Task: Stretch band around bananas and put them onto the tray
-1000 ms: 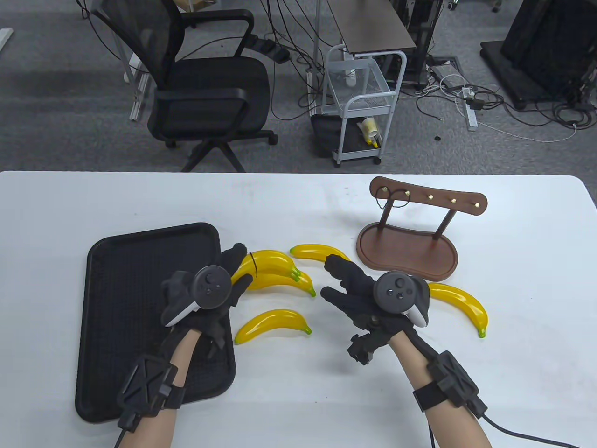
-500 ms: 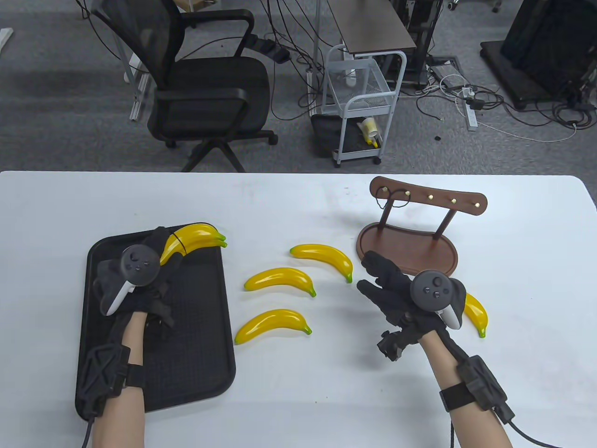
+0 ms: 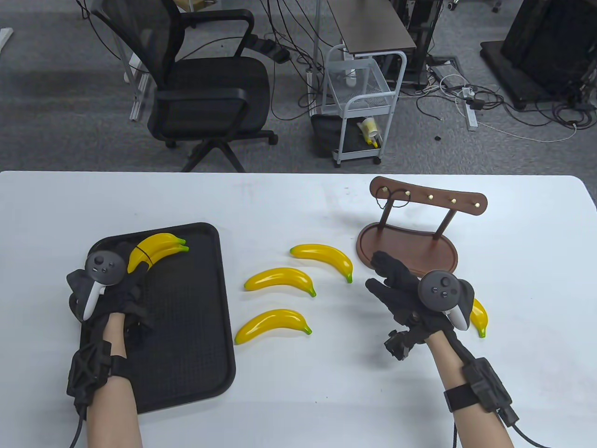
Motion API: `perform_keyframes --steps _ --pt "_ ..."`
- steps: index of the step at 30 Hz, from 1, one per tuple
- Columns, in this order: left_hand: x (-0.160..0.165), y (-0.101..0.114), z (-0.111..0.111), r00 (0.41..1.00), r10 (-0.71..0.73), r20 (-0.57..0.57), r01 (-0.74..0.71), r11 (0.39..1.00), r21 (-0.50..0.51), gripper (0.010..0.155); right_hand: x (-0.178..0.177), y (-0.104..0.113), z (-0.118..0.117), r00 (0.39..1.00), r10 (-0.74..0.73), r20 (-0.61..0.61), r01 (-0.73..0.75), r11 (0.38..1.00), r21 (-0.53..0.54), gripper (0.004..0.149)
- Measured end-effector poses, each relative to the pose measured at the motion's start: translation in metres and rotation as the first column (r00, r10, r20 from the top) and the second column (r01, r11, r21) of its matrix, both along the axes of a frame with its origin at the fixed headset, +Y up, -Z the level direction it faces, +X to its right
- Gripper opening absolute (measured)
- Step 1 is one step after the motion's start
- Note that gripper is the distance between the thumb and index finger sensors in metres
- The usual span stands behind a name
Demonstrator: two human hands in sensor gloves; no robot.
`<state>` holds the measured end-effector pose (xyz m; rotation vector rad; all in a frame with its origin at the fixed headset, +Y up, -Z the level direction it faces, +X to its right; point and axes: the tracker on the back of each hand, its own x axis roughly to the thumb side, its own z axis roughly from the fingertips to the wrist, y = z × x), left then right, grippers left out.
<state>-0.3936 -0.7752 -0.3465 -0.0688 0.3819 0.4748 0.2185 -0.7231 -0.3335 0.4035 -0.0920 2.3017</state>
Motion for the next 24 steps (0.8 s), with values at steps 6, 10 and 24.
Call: perform_keyframes --steps 6,10,24 --pt "-0.001 -0.010 -0.001 1.000 0.007 -0.010 -0.007 0.999 -0.031 0.064 0.001 0.000 0.001 1.000 0.013 0.000 -0.013 1.000 -0.008 0.070" --pt "-0.005 -0.017 0.001 0.999 0.035 -0.027 -0.036 0.998 -0.045 0.064 0.002 -0.001 0.001 1.000 0.011 0.003 -0.011 1.000 -0.015 0.070" --pt "-0.009 -0.021 0.003 0.997 0.072 -0.039 -0.074 0.996 -0.055 0.065 0.006 -0.001 0.001 1.000 0.009 0.012 -0.009 1.000 -0.024 0.070"
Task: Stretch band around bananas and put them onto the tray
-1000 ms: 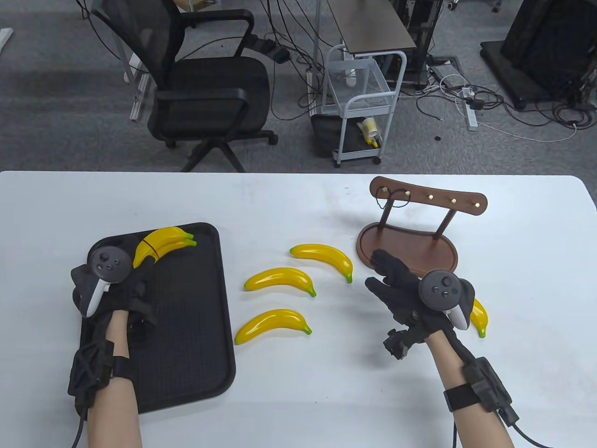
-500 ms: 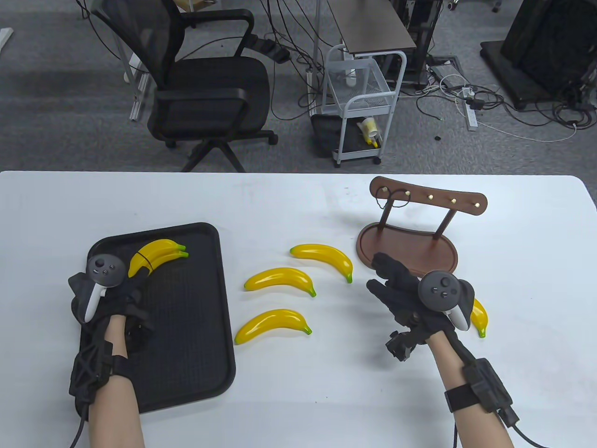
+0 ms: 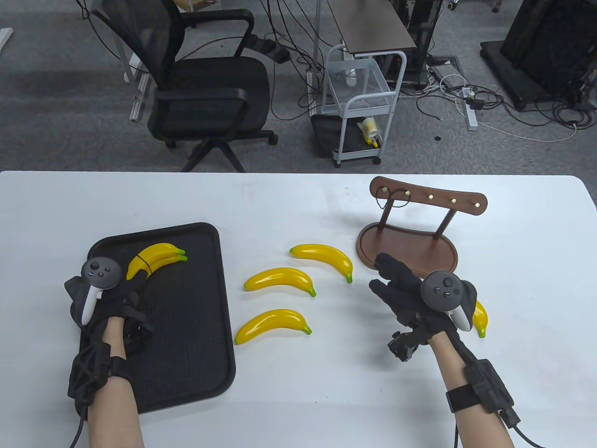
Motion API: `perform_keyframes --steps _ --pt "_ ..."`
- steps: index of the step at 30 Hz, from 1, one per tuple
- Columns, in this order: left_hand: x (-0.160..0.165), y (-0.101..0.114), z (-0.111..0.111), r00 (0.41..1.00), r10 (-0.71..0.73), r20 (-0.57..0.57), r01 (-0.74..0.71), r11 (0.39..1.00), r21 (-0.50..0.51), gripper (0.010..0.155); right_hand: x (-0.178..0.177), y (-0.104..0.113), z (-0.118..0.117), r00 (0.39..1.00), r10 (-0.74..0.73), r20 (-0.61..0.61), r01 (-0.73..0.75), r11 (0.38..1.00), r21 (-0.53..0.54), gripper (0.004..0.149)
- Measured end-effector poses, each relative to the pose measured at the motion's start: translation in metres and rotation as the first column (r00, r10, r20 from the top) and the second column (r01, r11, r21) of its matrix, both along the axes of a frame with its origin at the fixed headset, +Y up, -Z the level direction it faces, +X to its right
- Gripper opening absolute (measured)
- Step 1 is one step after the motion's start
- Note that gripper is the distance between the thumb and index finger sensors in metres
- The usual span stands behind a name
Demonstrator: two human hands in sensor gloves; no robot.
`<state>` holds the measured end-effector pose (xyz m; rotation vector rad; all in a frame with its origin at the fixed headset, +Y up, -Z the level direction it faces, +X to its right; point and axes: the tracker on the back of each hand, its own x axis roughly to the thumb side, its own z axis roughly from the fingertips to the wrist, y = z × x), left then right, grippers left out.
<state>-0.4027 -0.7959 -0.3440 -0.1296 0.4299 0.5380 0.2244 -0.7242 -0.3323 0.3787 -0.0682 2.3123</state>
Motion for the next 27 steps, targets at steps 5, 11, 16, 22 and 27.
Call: perform_keyframes --steps 5,11,16,22,27 --pt "-0.004 0.006 0.003 1.000 0.021 -0.006 -0.021 1.000 0.016 0.067 0.002 0.000 0.000 1.000 -0.001 0.003 0.001 1.000 0.001 0.070" --pt "-0.006 0.030 0.008 1.000 0.030 -0.001 -0.030 0.997 0.069 0.066 0.003 0.000 0.000 1.000 0.001 0.005 -0.001 1.000 0.002 0.070" --pt "0.012 0.066 0.009 0.996 0.047 0.074 -0.059 0.983 0.172 0.064 0.005 0.001 0.000 1.000 0.001 0.011 -0.001 1.000 0.005 0.070" --pt "0.056 0.108 0.011 0.978 0.010 0.208 -0.070 0.957 0.282 0.061 0.009 0.000 0.000 1.000 0.001 0.021 -0.001 1.000 0.000 0.070" --pt "0.101 0.130 0.016 0.946 -0.024 0.323 -0.094 0.934 0.345 0.061 0.012 -0.001 0.000 0.999 -0.006 0.031 0.006 1.000 -0.004 0.069"
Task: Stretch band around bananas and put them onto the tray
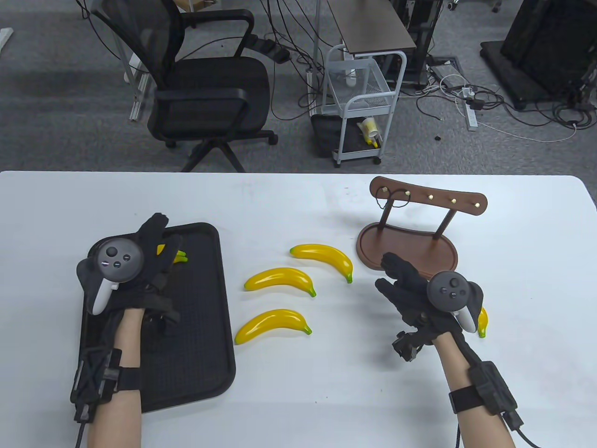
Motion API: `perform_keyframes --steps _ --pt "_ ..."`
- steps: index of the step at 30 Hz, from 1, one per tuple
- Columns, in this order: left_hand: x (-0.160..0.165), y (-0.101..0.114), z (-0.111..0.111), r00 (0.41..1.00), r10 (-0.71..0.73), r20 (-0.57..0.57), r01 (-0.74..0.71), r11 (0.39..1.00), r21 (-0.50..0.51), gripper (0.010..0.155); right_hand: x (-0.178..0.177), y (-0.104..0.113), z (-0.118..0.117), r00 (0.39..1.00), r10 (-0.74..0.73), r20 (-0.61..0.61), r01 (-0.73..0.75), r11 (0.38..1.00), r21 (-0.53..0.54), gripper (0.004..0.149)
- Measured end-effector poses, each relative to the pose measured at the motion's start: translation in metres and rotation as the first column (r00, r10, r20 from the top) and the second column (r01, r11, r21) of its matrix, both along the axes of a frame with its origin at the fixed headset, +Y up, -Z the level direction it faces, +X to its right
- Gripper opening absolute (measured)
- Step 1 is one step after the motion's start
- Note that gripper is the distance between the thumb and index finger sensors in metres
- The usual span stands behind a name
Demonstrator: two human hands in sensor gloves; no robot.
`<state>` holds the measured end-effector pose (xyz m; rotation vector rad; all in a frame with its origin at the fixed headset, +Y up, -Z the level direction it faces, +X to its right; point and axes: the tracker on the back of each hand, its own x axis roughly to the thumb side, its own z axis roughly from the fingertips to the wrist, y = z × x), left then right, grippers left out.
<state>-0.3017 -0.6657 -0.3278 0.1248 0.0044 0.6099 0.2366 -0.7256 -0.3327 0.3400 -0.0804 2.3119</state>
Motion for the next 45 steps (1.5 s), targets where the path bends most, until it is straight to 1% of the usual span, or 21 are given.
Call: perform_keyframes --steps 3,6,9,11,14,17,19,26,28,33,36,39,43,45 --pt "0.030 0.009 0.007 0.997 0.003 0.079 -0.006 0.999 0.045 0.059 0.002 0.000 0.000 1.000 -0.002 0.008 0.002 1.000 0.002 0.069" --pt "0.057 0.009 0.013 0.988 -0.004 0.154 -0.006 0.998 0.061 0.058 0.004 0.000 0.000 1.000 -0.004 0.019 0.004 1.000 0.008 0.068" --pt "0.082 0.005 0.019 0.979 -0.031 0.201 0.014 0.997 0.082 0.057 0.004 0.000 0.000 1.000 -0.007 0.029 0.006 1.000 0.009 0.069" --pt "0.094 0.002 0.020 0.973 -0.046 0.225 0.026 0.995 0.091 0.057 0.004 0.000 0.001 0.999 -0.008 0.031 0.008 1.000 0.009 0.069" --pt "0.107 -0.007 0.023 0.966 -0.041 0.254 0.022 0.997 0.079 0.057 0.004 -0.001 0.001 0.999 -0.015 0.039 0.015 1.000 0.011 0.069" --pt "0.115 -0.015 0.024 0.959 -0.006 0.284 -0.016 0.997 0.073 0.058 0.003 -0.002 0.000 0.998 -0.041 0.050 0.041 0.999 0.002 0.068" --pt "0.120 -0.022 0.024 0.951 0.009 0.308 -0.025 0.998 0.049 0.058 0.002 -0.004 -0.001 0.996 -0.069 0.061 0.069 0.998 -0.006 0.068" --pt "0.128 -0.040 0.027 0.934 0.077 0.349 -0.088 0.996 0.015 0.058 -0.002 -0.006 -0.008 0.977 -0.167 0.136 0.172 0.985 -0.029 0.066" --pt "0.130 -0.044 0.028 0.934 0.077 0.350 -0.086 0.996 0.008 0.058 -0.003 -0.005 -0.014 0.965 -0.206 0.160 0.215 0.976 -0.045 0.066" --pt "0.137 -0.053 0.029 0.926 0.076 0.370 -0.079 0.997 -0.007 0.058 0.002 0.001 -0.029 0.943 -0.242 0.229 0.263 0.962 -0.068 0.066" --pt "0.138 -0.058 0.030 0.927 0.080 0.367 -0.082 0.997 -0.010 0.057 0.008 0.003 -0.041 0.907 -0.293 0.304 0.329 0.942 -0.073 0.066" --pt "0.137 -0.060 0.030 0.927 0.079 0.367 -0.078 0.997 -0.018 0.057 0.017 0.004 -0.053 0.855 -0.334 0.396 0.392 0.917 -0.072 0.065" --pt "0.135 -0.060 0.029 0.926 0.082 0.368 -0.080 0.997 -0.020 0.057 0.025 0.002 -0.068 0.796 -0.375 0.474 0.461 0.884 -0.074 0.065" --pt "0.134 -0.060 0.029 0.927 0.079 0.366 -0.078 0.997 -0.018 0.056 0.028 -0.001 -0.075 0.756 -0.406 0.513 0.511 0.856 -0.074 0.064"
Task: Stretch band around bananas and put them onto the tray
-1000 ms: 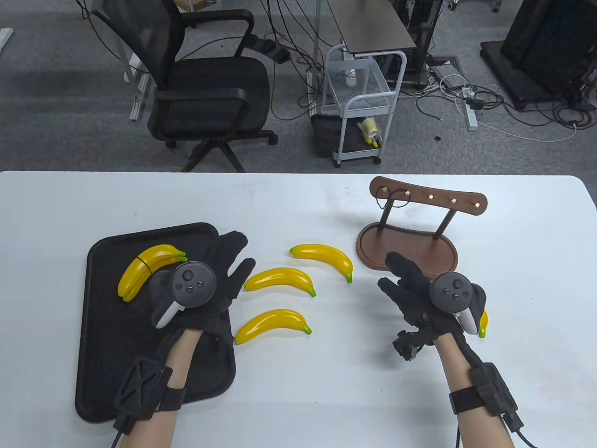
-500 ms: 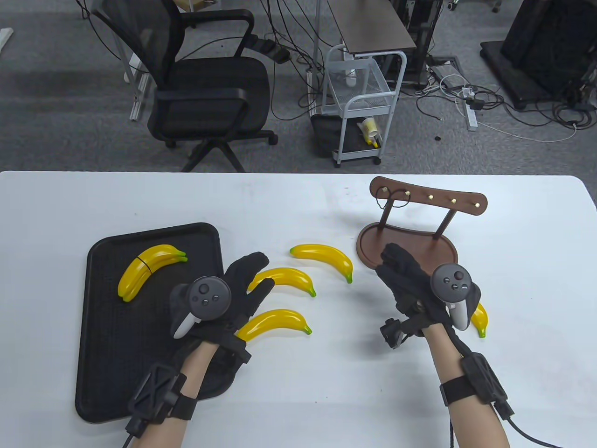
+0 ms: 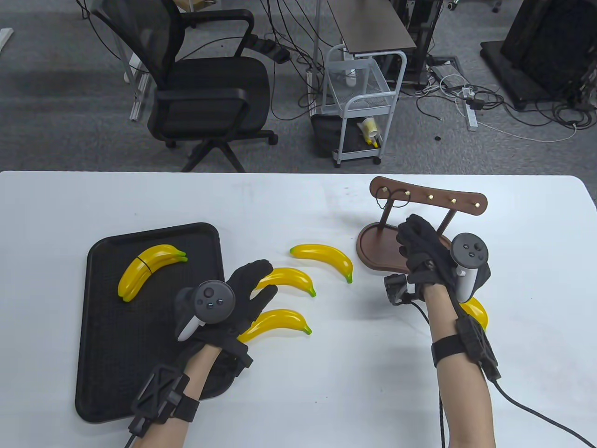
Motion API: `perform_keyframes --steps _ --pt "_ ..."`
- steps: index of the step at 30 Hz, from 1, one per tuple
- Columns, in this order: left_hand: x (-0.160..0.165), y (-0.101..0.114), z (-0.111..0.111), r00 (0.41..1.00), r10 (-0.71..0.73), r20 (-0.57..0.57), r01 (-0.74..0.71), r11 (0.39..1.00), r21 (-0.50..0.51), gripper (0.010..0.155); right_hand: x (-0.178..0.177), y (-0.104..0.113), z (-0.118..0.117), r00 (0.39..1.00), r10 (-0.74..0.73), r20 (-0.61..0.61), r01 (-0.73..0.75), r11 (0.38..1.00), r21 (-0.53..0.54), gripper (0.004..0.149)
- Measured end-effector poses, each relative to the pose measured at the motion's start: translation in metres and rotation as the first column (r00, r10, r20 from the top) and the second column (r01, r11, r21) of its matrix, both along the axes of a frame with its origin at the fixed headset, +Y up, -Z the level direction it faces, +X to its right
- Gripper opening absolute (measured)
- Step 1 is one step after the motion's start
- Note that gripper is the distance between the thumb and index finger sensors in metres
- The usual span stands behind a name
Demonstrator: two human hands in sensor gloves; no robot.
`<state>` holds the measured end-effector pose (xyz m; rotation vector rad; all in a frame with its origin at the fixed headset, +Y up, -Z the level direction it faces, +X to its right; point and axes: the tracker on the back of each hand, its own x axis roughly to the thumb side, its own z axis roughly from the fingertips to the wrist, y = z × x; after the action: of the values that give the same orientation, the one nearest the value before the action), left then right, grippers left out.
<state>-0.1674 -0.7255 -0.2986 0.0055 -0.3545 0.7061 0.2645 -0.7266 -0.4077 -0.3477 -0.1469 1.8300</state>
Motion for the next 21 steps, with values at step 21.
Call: perform_keyframes --steps 21 --pt "0.005 -0.001 0.000 0.999 -0.042 0.022 0.042 0.999 0.002 0.054 -0.016 -0.024 -0.040 0.950 -0.284 0.126 0.291 0.956 -0.038 0.048"
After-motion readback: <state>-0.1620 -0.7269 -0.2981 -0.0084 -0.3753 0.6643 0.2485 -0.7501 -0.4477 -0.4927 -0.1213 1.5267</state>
